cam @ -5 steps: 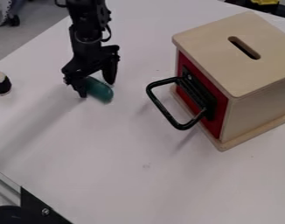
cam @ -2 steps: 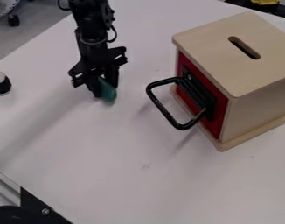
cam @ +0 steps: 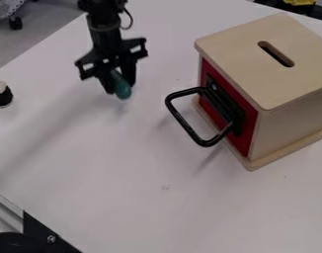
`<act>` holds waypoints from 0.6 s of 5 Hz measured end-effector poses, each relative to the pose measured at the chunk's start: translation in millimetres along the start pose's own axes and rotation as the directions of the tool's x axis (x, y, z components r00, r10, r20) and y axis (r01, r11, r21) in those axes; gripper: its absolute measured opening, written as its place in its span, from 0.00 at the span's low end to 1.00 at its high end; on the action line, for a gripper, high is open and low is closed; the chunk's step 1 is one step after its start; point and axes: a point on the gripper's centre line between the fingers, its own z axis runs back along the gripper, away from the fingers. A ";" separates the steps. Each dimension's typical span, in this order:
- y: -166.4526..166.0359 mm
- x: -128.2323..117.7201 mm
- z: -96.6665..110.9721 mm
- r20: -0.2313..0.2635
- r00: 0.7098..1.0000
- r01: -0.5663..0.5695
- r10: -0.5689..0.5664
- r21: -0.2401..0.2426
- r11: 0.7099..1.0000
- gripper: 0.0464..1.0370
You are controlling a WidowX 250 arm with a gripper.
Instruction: Move the green object to the left side of the table
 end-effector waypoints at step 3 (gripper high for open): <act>9.1 81.2 35.3 0.095 0.995 -0.034 0.039 -0.054 0.998 0.40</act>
